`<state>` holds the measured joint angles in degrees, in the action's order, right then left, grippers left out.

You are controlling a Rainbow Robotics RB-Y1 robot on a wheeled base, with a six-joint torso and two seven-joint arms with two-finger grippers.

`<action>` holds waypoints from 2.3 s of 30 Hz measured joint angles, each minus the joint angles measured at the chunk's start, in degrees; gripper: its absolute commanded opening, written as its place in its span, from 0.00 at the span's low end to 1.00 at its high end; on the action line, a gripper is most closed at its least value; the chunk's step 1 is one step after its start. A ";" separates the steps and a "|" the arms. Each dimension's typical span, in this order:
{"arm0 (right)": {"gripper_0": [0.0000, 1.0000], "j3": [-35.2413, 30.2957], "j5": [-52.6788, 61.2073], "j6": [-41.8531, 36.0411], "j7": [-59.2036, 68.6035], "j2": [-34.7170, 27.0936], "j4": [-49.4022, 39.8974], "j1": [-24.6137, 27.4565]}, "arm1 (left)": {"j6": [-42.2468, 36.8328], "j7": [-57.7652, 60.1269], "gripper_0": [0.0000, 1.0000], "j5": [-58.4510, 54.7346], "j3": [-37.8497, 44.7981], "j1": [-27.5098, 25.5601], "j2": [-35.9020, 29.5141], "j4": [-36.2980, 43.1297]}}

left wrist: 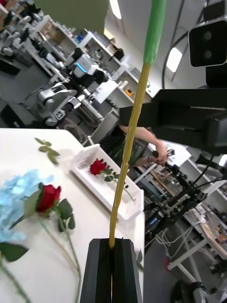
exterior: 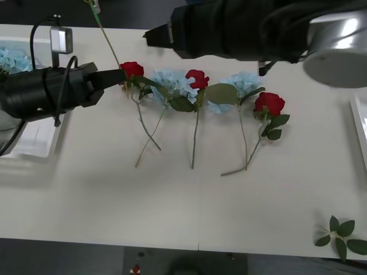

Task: Put the red flowers into the right box and the blue flowers into the left box

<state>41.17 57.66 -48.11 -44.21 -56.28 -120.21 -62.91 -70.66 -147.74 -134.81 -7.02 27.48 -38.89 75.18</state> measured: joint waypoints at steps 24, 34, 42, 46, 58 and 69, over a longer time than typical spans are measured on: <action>1.00 -11.67 23.06 -51.57 0.03 -6.02 16.17 2.41 | 24.24 -1.63 0.00 -2.31 5.94 -20.77 -28.28 0.49; 1.00 -6.91 6.14 -49.64 0.03 -0.73 17.49 11.02 | 28.22 5.32 0.00 8.54 5.93 -22.19 -32.25 -3.50; 1.00 -7.27 -3.40 -45.91 0.03 5.97 21.13 17.32 | 28.24 26.53 0.00 24.36 5.93 -21.88 -32.59 -3.92; 1.00 -7.27 -7.31 -44.45 0.07 9.51 23.74 19.27 | 27.95 36.99 0.00 32.22 5.93 -21.03 -32.60 -3.00; 1.00 -7.27 -14.64 -38.25 8.23 18.00 33.44 20.60 | 26.83 55.63 0.00 52.32 5.93 -15.63 -32.34 -0.83; 1.00 -7.27 -21.85 -35.06 8.59 21.88 41.20 20.60 | 25.79 62.59 0.00 63.39 5.92 -10.77 -26.57 -0.84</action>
<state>33.89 35.81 -83.16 -35.62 -34.41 -79.01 -42.31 -44.86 -85.15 -71.42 -1.10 16.71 -65.46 74.33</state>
